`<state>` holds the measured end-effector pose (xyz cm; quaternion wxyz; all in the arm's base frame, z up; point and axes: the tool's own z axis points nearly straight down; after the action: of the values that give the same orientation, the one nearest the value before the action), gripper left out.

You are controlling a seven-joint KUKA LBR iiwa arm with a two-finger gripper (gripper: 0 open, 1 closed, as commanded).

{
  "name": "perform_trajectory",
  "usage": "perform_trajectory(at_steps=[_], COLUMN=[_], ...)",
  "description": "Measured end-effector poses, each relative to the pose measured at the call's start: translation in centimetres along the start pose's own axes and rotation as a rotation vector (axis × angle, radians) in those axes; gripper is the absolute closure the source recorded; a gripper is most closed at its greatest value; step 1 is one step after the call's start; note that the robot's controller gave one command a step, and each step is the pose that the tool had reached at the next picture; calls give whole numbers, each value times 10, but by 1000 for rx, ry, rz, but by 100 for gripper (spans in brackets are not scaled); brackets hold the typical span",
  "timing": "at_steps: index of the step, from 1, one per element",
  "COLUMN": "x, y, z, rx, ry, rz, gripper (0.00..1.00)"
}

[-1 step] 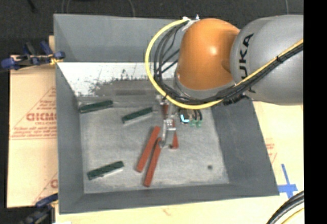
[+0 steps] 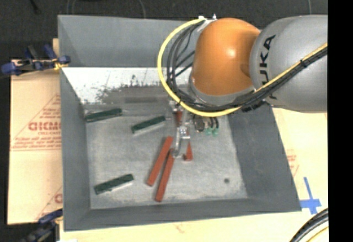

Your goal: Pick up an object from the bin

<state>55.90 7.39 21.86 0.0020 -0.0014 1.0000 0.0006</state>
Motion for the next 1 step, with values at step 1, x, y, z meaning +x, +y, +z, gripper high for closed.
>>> perform_trajectory(at_steps=[1], x=[0], y=[-4], z=[28], rx=[1], ry=[-8], rz=[-128], gripper=[0])
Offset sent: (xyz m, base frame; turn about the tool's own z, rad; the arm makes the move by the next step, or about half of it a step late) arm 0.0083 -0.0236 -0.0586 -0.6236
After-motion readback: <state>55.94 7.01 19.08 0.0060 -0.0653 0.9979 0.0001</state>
